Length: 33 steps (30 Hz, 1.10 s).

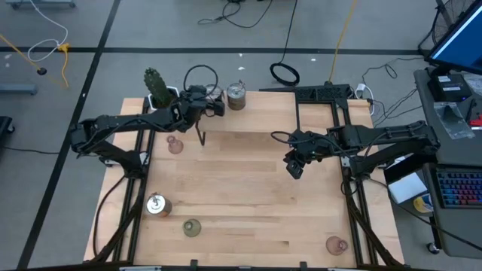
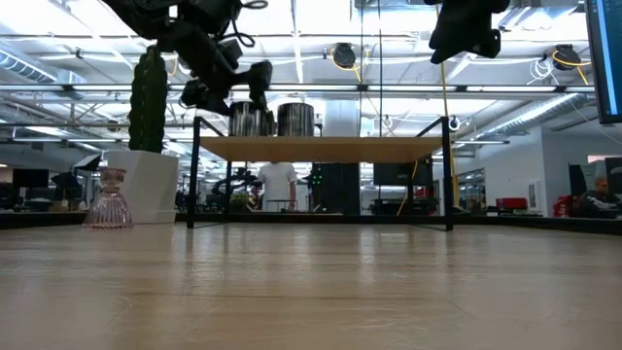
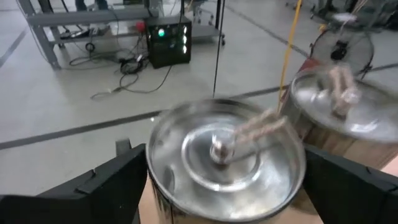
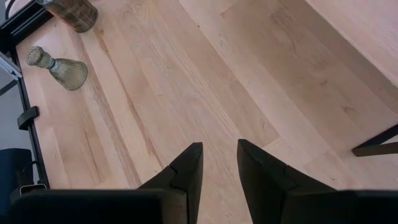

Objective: Pick & Place candle stick holders
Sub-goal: Put the right silver scented candle on the shelf, then put the silver scented candle on the shelf

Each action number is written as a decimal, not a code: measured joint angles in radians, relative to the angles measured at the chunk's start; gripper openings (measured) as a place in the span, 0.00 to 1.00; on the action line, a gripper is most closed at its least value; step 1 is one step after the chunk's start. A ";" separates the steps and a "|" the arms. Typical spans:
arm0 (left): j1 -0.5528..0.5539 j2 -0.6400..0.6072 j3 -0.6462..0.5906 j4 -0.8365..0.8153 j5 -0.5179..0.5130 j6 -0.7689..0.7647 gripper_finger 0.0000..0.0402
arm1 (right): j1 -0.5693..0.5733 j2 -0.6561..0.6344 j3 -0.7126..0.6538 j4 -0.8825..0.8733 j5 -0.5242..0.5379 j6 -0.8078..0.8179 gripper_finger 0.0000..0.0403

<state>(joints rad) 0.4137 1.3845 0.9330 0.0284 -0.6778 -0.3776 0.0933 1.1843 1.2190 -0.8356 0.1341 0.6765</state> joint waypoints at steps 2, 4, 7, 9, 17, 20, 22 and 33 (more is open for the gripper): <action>0.000 -0.015 0.000 0.000 -0.003 0.011 0.98 | 0.000 0.000 0.000 0.000 0.000 0.000 0.23; 0.001 -0.032 0.000 0.005 -0.004 0.031 0.98 | 0.000 0.000 0.000 0.000 0.000 0.000 0.23; 0.002 -0.061 0.000 0.070 -0.010 0.072 0.98 | 0.000 0.000 0.000 0.000 0.000 0.000 0.23; 0.002 -0.087 0.000 0.118 -0.010 0.101 0.98 | 0.000 0.000 0.000 0.000 0.000 0.000 0.23; -0.056 -0.244 0.000 0.201 0.121 0.205 0.98 | 0.000 0.000 0.000 0.000 0.000 0.000 0.23; -0.105 -0.318 0.000 0.153 0.220 0.220 0.98 | 0.000 0.000 0.000 0.000 0.000 -0.010 0.23; -0.146 -0.364 0.000 0.094 0.306 0.215 0.98 | 0.000 0.000 0.000 0.000 0.000 -0.019 0.23; -0.417 -0.485 0.000 -0.244 0.740 -0.156 0.98 | 0.000 0.000 0.000 0.001 0.000 -0.085 0.23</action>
<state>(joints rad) -0.0030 0.8995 0.9333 -0.2158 0.0623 -0.5341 0.0933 1.1843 1.2190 -0.8345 0.1341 0.5915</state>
